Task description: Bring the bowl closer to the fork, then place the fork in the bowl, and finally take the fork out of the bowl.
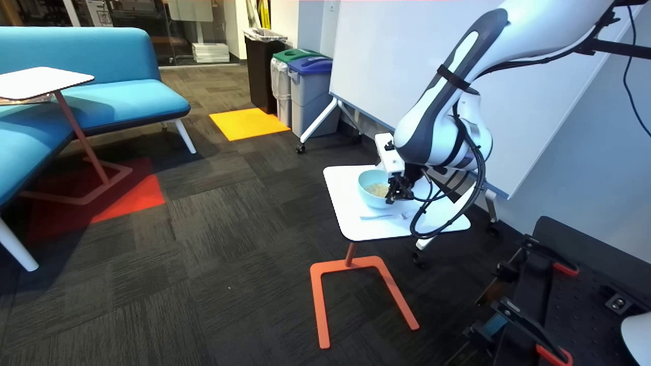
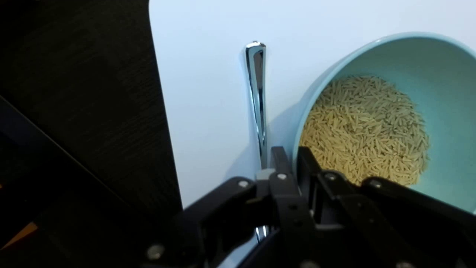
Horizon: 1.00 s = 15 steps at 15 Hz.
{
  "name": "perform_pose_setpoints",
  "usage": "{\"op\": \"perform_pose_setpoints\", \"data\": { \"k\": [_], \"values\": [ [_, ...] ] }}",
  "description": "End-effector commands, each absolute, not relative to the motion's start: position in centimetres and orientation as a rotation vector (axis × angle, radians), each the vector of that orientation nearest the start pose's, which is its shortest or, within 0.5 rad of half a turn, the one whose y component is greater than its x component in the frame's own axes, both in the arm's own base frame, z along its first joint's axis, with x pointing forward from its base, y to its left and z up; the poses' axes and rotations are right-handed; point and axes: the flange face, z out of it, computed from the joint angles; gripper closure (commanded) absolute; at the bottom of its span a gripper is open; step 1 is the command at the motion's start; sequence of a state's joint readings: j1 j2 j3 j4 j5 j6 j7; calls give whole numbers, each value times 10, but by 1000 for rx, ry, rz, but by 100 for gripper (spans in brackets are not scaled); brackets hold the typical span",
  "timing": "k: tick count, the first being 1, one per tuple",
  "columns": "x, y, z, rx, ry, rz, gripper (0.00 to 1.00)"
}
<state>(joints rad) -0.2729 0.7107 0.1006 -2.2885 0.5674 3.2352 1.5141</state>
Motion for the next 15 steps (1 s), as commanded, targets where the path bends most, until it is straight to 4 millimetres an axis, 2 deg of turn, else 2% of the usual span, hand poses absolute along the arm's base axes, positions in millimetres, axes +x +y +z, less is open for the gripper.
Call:
{"op": "perform_pose_setpoints", "data": {
  "k": [1, 4, 8, 12, 15],
  "values": [
    [479, -128, 68, -1216, 2692, -193, 55],
    [478, -124, 75, -1240, 2675, -191, 33],
    [472, -120, 98, -1253, 2636, -263, 3],
    [459, -119, 128, -1248, 2595, -377, 0],
    [448, -102, 151, -1376, 2515, -300, 0]
  ]
}}
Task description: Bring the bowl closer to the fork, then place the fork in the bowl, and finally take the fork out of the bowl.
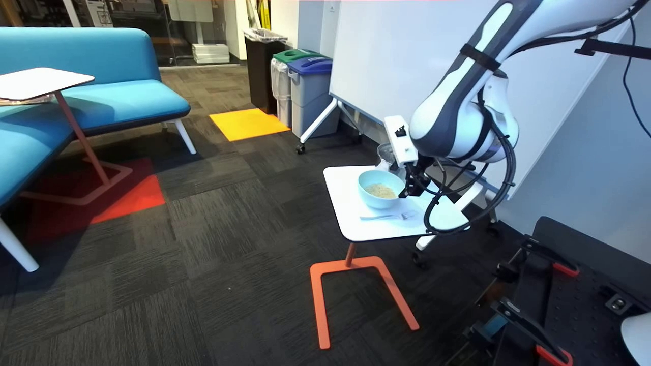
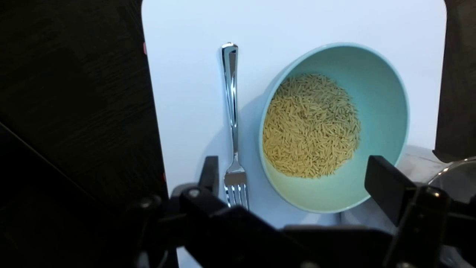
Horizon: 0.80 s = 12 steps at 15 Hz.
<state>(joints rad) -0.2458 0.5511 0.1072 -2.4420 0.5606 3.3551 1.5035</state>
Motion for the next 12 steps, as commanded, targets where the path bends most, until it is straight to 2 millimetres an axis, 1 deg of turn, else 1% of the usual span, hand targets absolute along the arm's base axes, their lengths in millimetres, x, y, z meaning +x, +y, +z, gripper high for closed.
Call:
{"op": "perform_pose_setpoints", "data": {
  "k": [1, 3, 4, 5, 7, 10, 12],
  "values": [
    [446, -92, 157, -1449, 2474, -256, 0],
    [444, -70, 164, -1571, 2400, -172, 0],
    [443, -62, 168, -1630, 2364, -124, 0],
    [454, -70, 152, -1530, 2417, -182, 0],
    [450, -60, 160, -1584, 2381, -137, 0],
    [447, -61, 162, -1603, 2373, -136, 0],
    [450, -57, 148, -1625, 2388, -136, 0]
  ]
}}
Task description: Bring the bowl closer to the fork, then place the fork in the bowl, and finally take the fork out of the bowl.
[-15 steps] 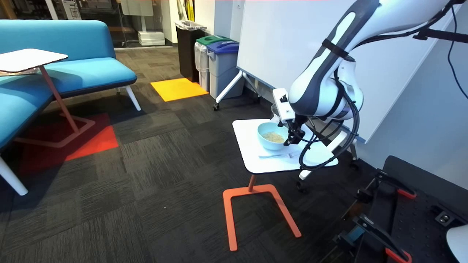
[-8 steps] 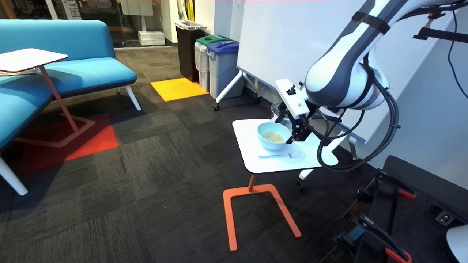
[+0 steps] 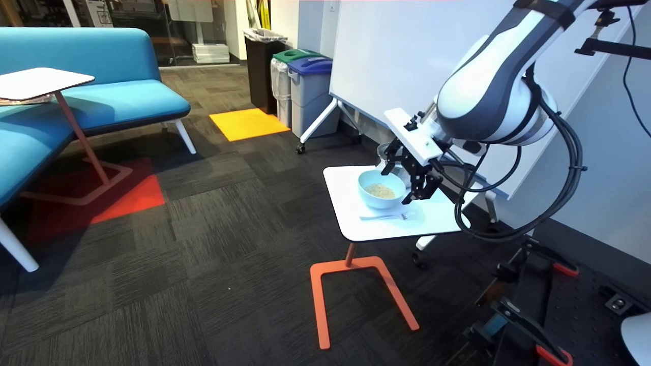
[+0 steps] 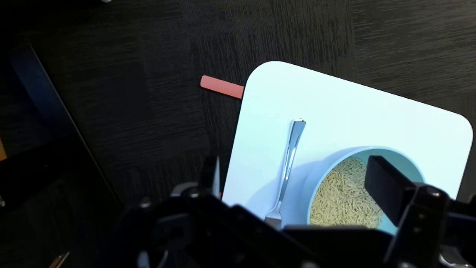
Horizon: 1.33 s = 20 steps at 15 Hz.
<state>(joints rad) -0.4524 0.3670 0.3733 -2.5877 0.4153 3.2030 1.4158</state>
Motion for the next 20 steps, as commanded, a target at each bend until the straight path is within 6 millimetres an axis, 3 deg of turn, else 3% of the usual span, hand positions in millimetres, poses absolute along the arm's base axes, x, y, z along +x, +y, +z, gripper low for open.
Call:
{"op": "perform_pose_setpoints", "data": {
  "k": [1, 6, 9, 13, 20],
  "values": [
    [452, -54, 140, -1643, 2388, -145, 0],
    [464, -30, 99, -1778, 2351, -168, 0],
    [477, -28, 76, -1832, 2356, -192, 0],
    [503, -45, 55, -1905, 2360, -211, 0],
    [540, -64, 41, -2105, 2241, -124, 0]
  ]
}}
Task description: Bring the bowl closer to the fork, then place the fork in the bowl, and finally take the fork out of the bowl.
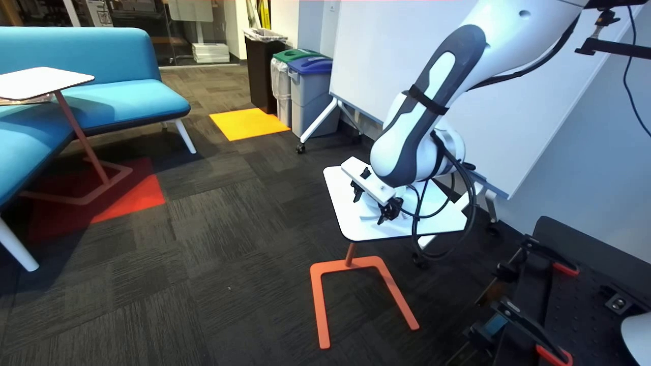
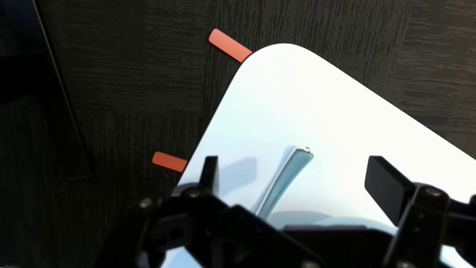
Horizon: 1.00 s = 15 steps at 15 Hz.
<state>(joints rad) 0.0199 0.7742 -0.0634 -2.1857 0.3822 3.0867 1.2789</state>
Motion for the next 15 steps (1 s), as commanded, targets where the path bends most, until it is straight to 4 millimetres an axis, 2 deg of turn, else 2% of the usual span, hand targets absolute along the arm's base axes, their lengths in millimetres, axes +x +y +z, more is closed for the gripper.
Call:
{"op": "perform_pose_setpoints", "data": {
  "k": [1, 11, 15],
  "values": [
    [543, -65, 39, -2116, 2239, -112, 0],
    [546, -67, 4, -2143, 2283, -130, 0],
    [546, -71, -4, -2129, 2317, -157, 0]
  ]
}}
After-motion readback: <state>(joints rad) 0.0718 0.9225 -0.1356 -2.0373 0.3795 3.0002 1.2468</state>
